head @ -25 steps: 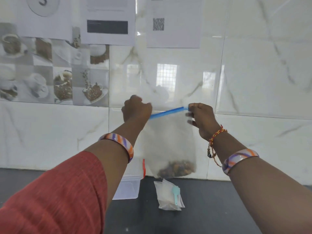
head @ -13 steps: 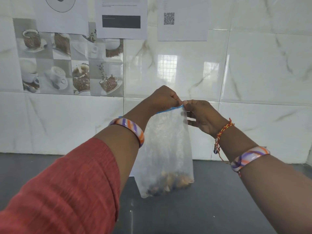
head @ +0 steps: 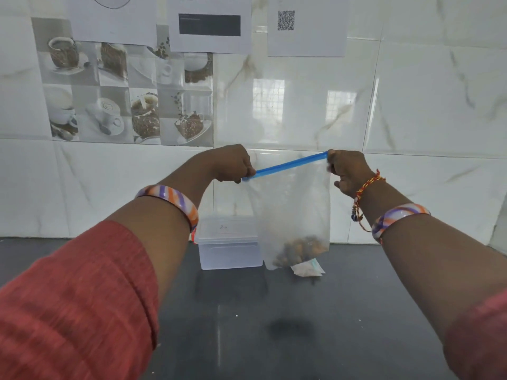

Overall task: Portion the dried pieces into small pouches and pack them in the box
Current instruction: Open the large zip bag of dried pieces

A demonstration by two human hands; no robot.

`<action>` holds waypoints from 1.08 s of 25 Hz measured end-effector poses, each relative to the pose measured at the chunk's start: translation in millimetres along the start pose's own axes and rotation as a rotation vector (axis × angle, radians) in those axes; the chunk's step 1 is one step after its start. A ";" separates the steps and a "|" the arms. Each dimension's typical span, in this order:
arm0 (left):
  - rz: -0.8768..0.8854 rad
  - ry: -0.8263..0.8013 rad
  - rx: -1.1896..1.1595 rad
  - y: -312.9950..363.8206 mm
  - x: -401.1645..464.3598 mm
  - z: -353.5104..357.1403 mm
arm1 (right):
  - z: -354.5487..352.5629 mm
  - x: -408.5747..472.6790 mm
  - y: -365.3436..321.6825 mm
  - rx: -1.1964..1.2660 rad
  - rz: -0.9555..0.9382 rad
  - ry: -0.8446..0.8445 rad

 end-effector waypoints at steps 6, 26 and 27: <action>-0.061 -0.128 -0.394 5.2 -18.1 3.0 | 32.0 -10.6 7.2 0.124 0.107 -0.140; -0.539 0.086 -0.794 -53.6 -34.6 68.8 | 99.8 -41.3 59.0 -0.250 0.329 -0.327; -0.470 0.129 -0.668 -56.8 -30.3 63.4 | 100.5 -43.9 56.7 -0.266 0.303 -0.349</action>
Point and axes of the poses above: each hand's wrist, its own x-axis towards the middle knuckle, its own z-axis out of the palm, y = z × x, the point moved 4 cm from there along x, towards the middle knuckle, and after that the axes turned 6 degrees about z, right-handed, at the moved point
